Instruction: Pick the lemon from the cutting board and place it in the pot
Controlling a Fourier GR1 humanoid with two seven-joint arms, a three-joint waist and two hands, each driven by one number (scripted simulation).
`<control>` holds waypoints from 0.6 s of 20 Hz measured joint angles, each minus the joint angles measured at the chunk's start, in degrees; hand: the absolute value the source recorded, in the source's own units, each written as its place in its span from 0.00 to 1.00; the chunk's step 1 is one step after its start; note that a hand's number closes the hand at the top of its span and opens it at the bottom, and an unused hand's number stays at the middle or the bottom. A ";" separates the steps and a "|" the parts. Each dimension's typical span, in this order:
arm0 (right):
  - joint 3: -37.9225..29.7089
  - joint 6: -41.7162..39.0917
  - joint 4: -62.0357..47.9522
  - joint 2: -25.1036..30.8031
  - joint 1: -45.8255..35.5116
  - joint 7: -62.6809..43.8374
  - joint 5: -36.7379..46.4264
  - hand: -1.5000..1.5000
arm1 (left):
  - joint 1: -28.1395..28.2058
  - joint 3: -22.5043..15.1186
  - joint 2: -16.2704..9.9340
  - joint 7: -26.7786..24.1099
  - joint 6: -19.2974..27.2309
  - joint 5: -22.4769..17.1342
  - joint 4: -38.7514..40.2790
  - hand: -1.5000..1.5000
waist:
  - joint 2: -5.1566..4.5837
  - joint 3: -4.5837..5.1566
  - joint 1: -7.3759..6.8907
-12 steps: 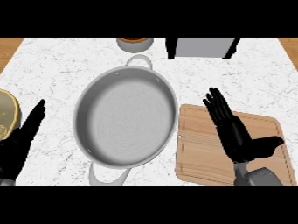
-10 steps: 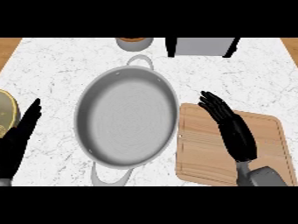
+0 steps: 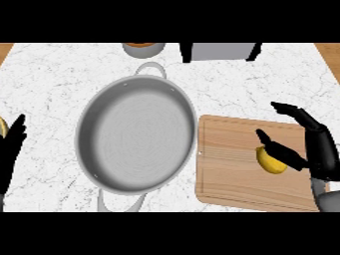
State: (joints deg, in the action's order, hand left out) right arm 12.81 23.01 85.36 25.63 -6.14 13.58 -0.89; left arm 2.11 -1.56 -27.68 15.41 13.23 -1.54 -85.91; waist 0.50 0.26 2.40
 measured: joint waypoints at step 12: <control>3.14 4.78 20.97 12.29 14.73 -18.67 21.64 0.00 | -4.60 0.55 0.81 6.37 -0.24 0.98 1.71 0.50 | -0.19 0.00 -0.97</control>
State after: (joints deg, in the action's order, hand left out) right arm 15.95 27.79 106.34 37.92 8.59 -5.10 20.75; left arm -2.49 -1.02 -26.87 21.78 12.99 -0.55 -84.20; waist 0.31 0.26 1.43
